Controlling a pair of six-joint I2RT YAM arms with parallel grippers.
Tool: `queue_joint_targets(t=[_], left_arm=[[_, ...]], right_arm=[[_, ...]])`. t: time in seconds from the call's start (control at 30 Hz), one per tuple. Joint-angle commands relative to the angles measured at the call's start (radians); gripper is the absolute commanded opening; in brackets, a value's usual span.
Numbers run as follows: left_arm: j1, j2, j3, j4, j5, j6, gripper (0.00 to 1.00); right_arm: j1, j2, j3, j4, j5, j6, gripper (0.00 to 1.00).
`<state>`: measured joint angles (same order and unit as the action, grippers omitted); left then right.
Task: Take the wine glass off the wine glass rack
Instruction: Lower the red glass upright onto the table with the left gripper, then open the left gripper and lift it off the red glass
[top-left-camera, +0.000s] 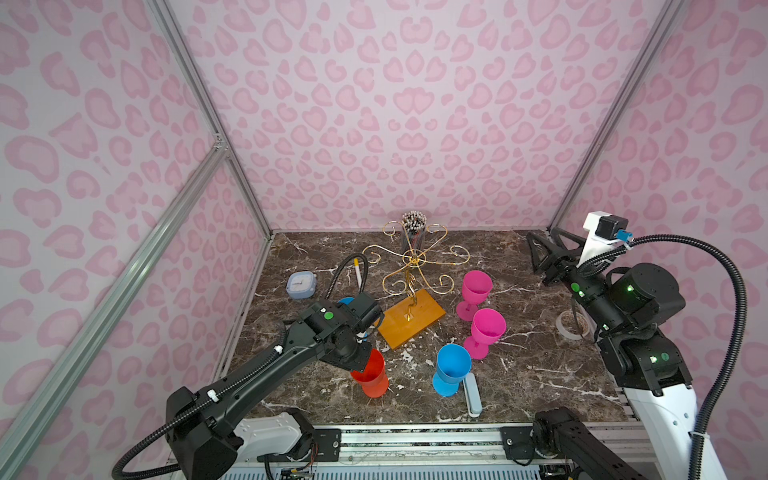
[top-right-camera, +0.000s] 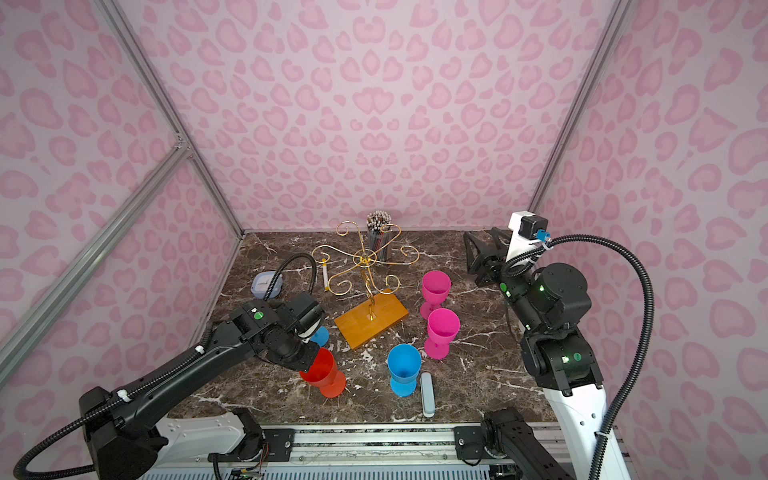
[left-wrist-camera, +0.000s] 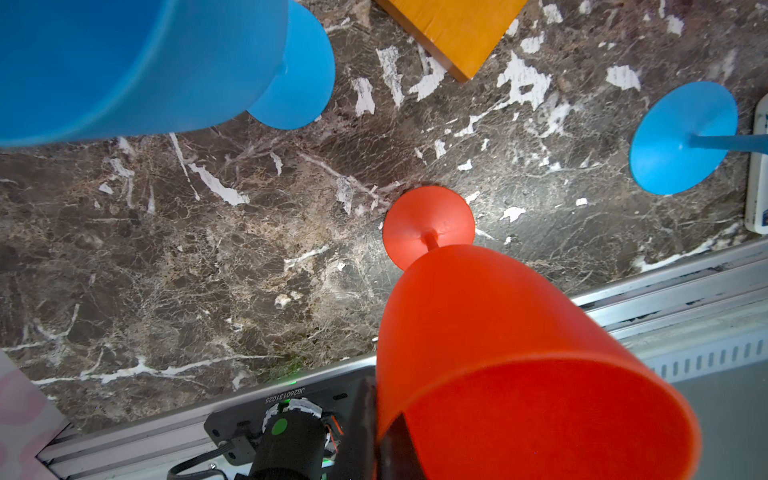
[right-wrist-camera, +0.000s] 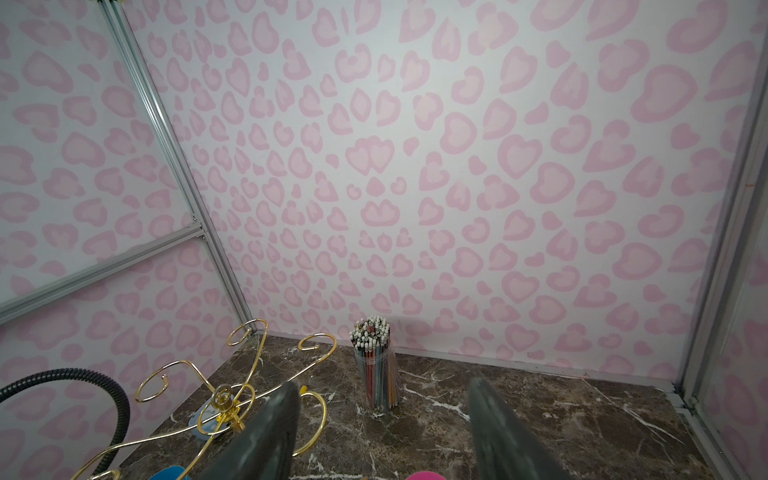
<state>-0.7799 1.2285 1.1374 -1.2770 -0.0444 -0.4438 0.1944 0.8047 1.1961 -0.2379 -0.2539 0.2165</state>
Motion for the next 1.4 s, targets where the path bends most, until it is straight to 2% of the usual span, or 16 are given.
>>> queue_joint_targets(t=[0.0,0.2,0.37,0.43,0.47,0.5,0.53,0.63,0.7,0.8,0.9,1.03,1.17,1.23,1.27,1.37], left_arm=[[-0.001,0.005,-0.002,0.011,-0.005,-0.006,0.06],[-0.002,0.016,0.006,0.015,0.001,-0.001,0.12],[-0.003,-0.008,0.001,0.034,0.002,-0.006,0.35],[-0.003,-0.026,0.006,0.046,0.003,-0.015,0.49],[-0.003,-0.036,0.014,0.051,0.003,-0.019,0.60],[-0.003,-0.049,0.023,0.060,0.003,-0.024,0.86],[-0.003,-0.065,0.029,0.073,0.005,-0.025,0.98],[-0.003,-0.127,0.041,0.135,0.014,-0.043,0.98],[-0.003,-0.178,0.061,0.171,-0.050,-0.061,0.97],[-0.003,-0.304,0.073,0.263,-0.270,-0.091,0.97],[-0.002,-0.512,-0.049,0.509,-0.468,-0.069,0.97],[-0.001,-0.771,-0.304,0.962,-0.696,0.111,0.97],[0.014,-0.794,-0.434,1.226,-0.887,0.403,0.97],[0.091,-0.721,-0.468,1.268,-0.897,0.493,0.97],[0.148,-0.680,-0.479,1.265,-0.866,0.485,0.97],[0.384,-0.572,-0.571,1.350,-0.684,0.412,0.97]], right_arm=[[-0.002,-0.007,-0.009,0.000,0.006,-0.011,0.66],[-0.005,-0.012,-0.009,0.000,0.014,-0.013,0.67],[-0.011,-0.014,-0.011,-0.006,0.015,-0.019,0.67],[-0.011,-0.013,-0.011,-0.008,0.016,-0.023,0.67],[-0.012,-0.013,-0.011,-0.009,0.016,-0.025,0.67],[-0.013,-0.013,-0.010,-0.012,0.018,-0.030,0.67],[-0.013,-0.014,-0.011,-0.014,0.019,-0.037,0.67],[-0.021,-0.018,-0.013,-0.024,0.048,-0.065,0.67],[-0.031,-0.019,-0.011,-0.030,0.068,-0.074,0.67],[-0.057,-0.016,-0.006,-0.046,0.096,-0.080,0.67],[-0.089,-0.018,-0.051,-0.042,0.163,-0.100,0.67],[-0.180,-0.028,-0.183,0.008,0.206,-0.062,0.67],[-0.280,-0.019,-0.365,0.112,0.274,-0.023,0.67],[-0.336,0.005,-0.472,0.188,0.296,0.007,0.68],[-0.354,0.016,-0.520,0.230,0.309,0.017,0.68],[-0.363,0.028,-0.656,0.381,0.375,0.031,0.73]])
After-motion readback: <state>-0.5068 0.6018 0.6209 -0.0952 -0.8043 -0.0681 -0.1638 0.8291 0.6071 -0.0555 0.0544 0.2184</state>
